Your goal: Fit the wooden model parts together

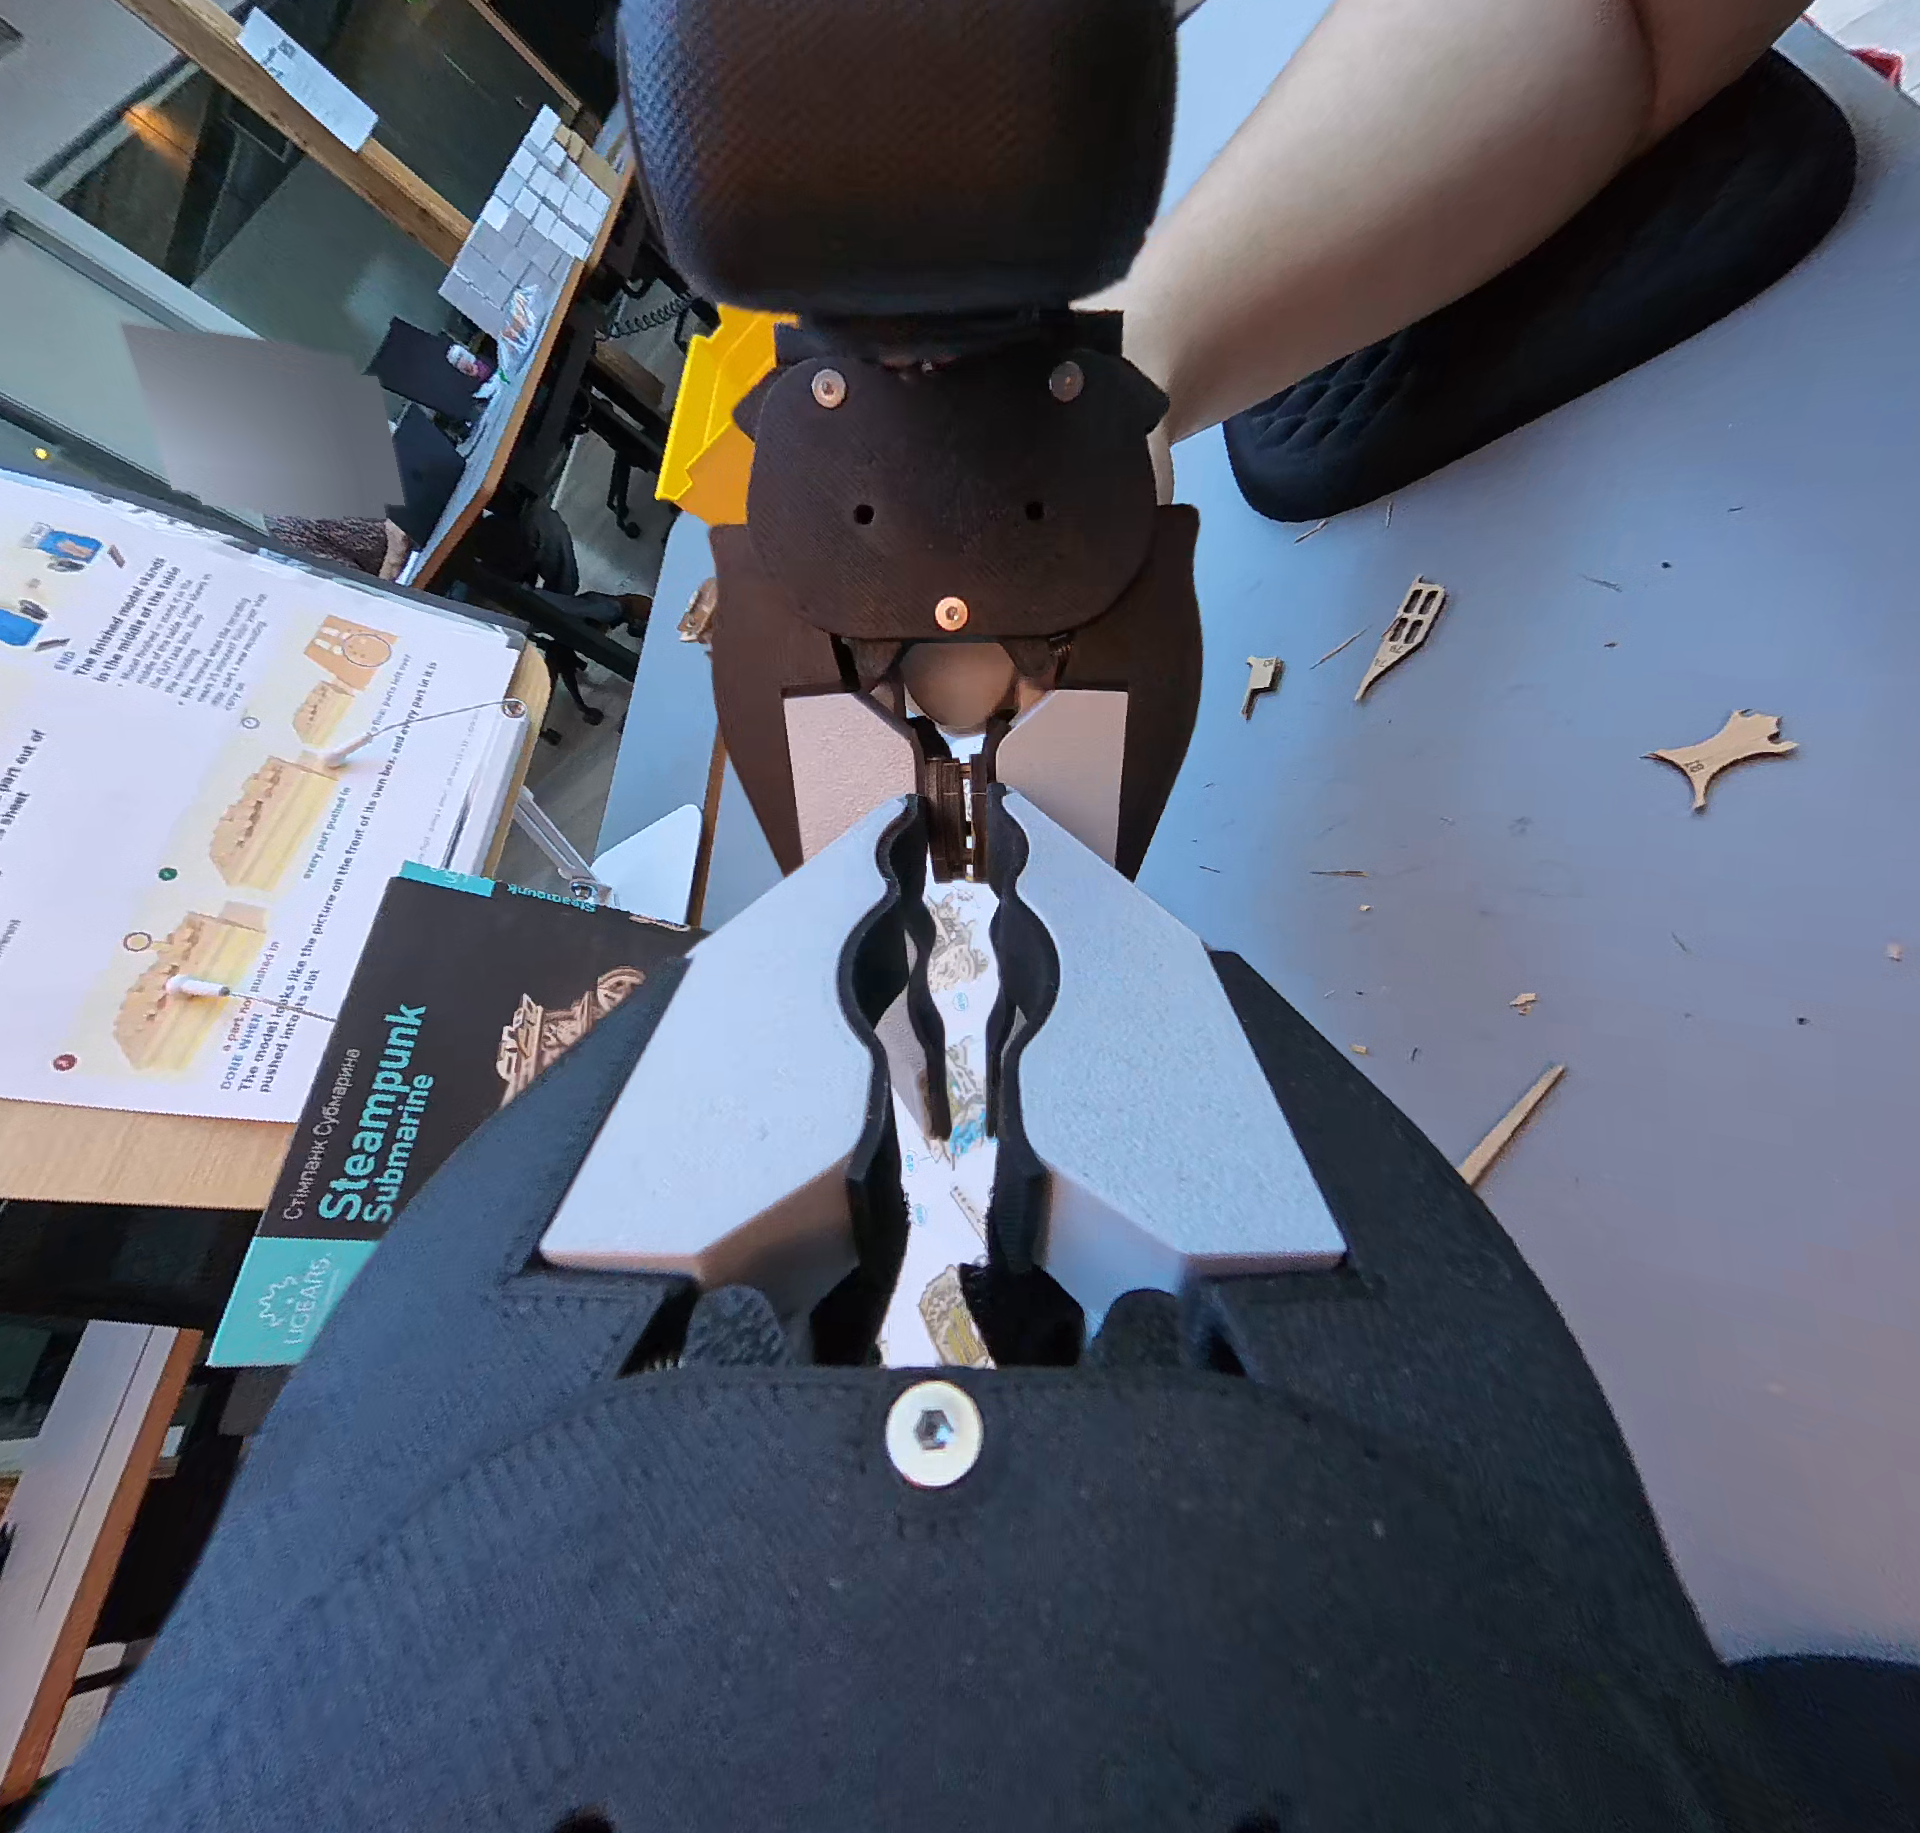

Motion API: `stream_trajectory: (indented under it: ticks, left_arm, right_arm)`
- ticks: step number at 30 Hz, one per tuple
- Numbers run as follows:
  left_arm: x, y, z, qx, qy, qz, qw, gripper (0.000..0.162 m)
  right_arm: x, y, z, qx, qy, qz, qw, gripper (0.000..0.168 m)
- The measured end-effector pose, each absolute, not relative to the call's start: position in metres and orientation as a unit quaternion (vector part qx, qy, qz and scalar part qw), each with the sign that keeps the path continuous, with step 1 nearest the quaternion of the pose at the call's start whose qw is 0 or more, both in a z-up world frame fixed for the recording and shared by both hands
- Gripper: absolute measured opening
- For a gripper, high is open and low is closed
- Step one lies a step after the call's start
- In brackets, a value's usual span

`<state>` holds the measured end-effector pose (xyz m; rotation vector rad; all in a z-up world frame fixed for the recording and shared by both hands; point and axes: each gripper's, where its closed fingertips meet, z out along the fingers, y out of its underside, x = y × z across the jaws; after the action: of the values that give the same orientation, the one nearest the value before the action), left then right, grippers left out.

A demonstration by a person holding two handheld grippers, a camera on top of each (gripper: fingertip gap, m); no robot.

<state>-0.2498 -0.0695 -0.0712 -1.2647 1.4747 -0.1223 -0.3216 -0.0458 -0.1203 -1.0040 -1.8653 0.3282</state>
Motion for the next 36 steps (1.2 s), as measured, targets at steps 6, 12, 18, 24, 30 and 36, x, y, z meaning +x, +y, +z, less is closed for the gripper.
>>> stream_trajectory:
  ticks: [6, 12, 18, 24, 30, 36]
  left_arm:
    - [-0.25, -0.069, -0.071, -0.549, 0.62, -0.064, 0.557, 0.009]
    - [-0.249, -0.072, -0.065, -0.547, 0.616, -0.076, 0.561, 0.009]
    - [-0.25, -0.069, -0.071, -0.556, 0.624, -0.042, 0.548, 0.009]
    - [-0.251, -0.067, -0.079, -0.569, 0.627, -0.04, 0.531, 0.009]
    - [-0.254, -0.069, -0.08, -0.577, 0.629, -0.048, 0.518, 0.009]
    - [-0.252, -0.064, -0.077, -0.579, 0.615, -0.06, 0.532, 0.009]
  right_arm:
    - [-0.321, -0.05, -0.123, -0.424, -0.766, 0.163, 0.455, 0.009]
    - [-0.319, -0.054, -0.116, -0.418, -0.773, 0.155, 0.45, 0.013]
    - [-0.316, -0.041, -0.122, -0.423, -0.775, 0.089, 0.461, 0.011]
    - [-0.312, -0.037, -0.134, -0.433, -0.783, 0.073, 0.441, 0.01]
    - [-0.317, -0.042, -0.134, -0.434, -0.777, 0.093, 0.446, 0.009]
    - [-0.315, -0.039, -0.134, -0.439, -0.785, 0.103, 0.425, 0.01]
